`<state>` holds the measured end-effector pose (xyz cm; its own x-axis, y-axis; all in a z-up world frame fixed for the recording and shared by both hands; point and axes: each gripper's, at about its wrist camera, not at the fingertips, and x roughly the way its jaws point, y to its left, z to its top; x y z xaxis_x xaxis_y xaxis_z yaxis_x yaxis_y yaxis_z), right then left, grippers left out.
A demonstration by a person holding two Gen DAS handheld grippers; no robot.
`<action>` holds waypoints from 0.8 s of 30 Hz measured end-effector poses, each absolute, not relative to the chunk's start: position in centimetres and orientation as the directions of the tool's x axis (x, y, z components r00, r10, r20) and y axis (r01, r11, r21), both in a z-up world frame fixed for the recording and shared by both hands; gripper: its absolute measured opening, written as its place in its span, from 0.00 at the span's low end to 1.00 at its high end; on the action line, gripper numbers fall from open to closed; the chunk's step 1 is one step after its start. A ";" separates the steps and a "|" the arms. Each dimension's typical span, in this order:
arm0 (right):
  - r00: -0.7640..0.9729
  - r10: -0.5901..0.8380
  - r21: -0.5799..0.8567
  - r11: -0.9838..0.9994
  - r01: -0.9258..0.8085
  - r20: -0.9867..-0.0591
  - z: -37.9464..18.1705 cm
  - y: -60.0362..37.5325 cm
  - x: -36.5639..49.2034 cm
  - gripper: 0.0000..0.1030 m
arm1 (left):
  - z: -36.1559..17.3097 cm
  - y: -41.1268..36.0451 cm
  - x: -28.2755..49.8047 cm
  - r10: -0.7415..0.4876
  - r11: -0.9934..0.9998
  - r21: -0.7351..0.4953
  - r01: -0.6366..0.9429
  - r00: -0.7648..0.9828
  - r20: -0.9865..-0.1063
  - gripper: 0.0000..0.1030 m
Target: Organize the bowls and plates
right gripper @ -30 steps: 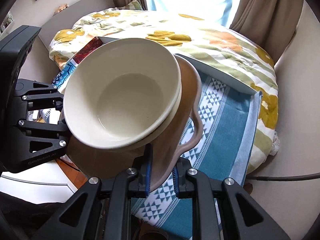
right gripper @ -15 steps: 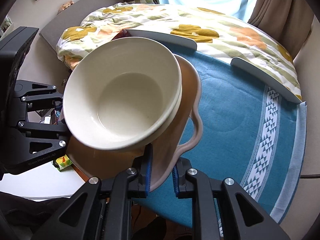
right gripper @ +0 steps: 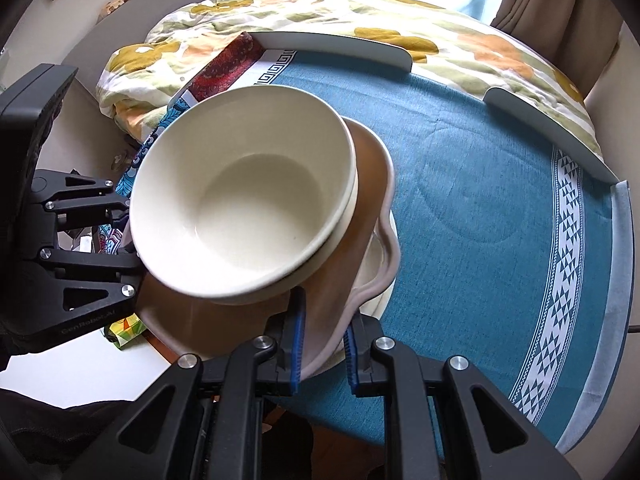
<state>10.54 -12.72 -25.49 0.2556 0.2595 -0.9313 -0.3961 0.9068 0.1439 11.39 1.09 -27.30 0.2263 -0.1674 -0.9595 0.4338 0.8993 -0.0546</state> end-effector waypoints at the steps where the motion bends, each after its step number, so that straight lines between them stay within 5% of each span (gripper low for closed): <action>1: 0.256 0.262 0.147 0.907 -0.394 -0.931 -25.5 -12.7 10.6 0.15 | -27.5 1.2 11.4 -0.170 0.902 -0.060 0.428 0.224 -0.960 0.18; 24: 0.234 0.273 0.180 0.918 -0.354 -0.933 -26.3 -12.6 9.6 0.15 | -28.1 1.3 10.5 -0.161 0.888 -0.024 0.459 0.262 -0.951 0.18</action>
<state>9.57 -12.56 -26.31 0.2337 0.2728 -0.9333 -0.3538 0.9179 0.1797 10.47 1.30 -28.08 0.2622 -0.1611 -0.9515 0.4592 0.8880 -0.0238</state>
